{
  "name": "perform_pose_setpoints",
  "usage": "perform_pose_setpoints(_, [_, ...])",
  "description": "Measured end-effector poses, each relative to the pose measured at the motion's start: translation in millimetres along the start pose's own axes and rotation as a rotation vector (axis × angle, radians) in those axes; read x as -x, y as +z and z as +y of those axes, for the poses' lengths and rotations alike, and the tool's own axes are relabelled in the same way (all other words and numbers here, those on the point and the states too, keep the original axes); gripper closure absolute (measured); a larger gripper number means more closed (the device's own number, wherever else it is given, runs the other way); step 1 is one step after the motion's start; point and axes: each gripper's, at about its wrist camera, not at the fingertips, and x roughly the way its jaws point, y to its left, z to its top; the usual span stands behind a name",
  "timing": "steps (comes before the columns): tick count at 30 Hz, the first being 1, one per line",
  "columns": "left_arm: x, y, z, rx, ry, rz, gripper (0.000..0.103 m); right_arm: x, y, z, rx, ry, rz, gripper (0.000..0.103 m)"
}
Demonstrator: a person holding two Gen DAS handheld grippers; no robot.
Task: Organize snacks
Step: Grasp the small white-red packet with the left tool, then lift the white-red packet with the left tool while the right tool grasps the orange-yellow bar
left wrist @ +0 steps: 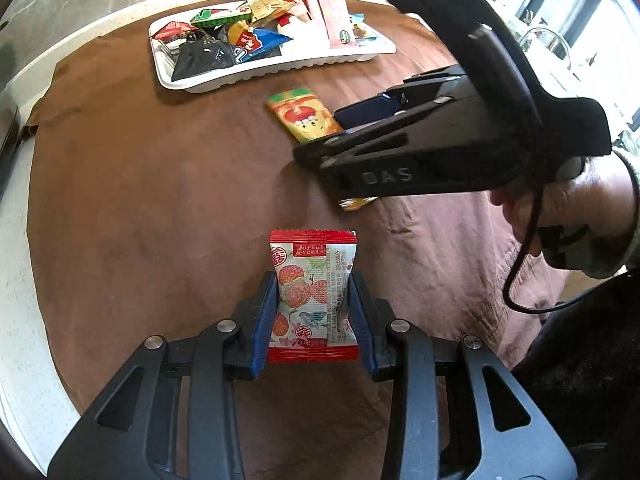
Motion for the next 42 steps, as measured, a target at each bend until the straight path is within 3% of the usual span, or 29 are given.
perform_pose_setpoints(4, [1, 0, 5, 0.01, -0.004, -0.002, 0.07, 5, -6, -7, 0.006, 0.027, -0.01, 0.07])
perform_pose_setpoints(7, [2, 1, 8, 0.024, -0.01, -0.007, 0.07, 17, -21, -19, -0.004, 0.061, -0.015, 0.073])
perform_pose_setpoints(21, [6, 9, 11, 0.058, -0.024, -0.027, 0.07, 63, -54, -46, -0.121, 0.161, -0.047, 0.074])
perform_pose_setpoints(42, [30, 61, 6, 0.01, 0.07, -0.095, 0.07, 110, -36, -71, -0.216, 0.199, -0.162, 0.074])
